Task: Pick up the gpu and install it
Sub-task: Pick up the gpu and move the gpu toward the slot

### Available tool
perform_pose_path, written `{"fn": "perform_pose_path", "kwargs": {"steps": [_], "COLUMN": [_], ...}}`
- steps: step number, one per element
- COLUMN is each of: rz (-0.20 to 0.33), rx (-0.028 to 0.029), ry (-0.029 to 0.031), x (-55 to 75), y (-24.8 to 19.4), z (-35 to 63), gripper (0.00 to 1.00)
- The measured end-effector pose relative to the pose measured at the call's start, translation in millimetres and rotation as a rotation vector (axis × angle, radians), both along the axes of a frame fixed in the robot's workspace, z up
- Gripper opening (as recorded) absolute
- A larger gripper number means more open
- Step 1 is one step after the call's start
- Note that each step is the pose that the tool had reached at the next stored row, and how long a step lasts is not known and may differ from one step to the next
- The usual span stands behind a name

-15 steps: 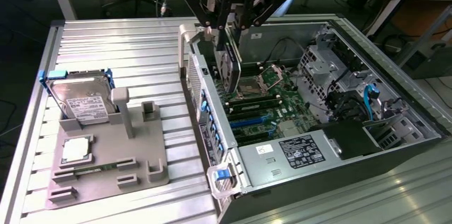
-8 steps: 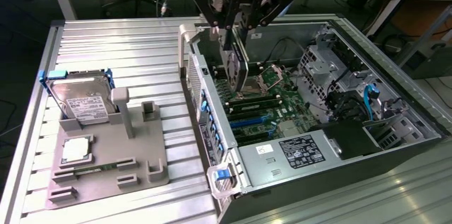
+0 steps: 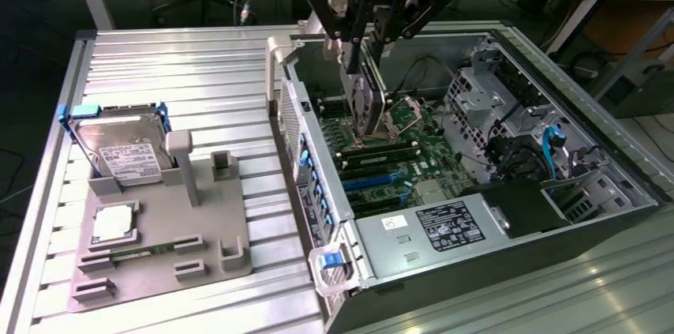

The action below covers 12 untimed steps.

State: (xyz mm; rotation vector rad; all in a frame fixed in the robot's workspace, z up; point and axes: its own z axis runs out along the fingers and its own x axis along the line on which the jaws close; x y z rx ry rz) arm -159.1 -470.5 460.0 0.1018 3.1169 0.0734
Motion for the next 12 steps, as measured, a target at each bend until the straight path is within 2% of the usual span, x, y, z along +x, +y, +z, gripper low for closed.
{"fn": "perform_pose_path", "kwargs": {"steps": [12], "rz": [0.000], "rx": [0.0000], "ry": [0.0000], "x": [25.7], "y": [0.0], "z": [0.0], "gripper": [0.27]}}
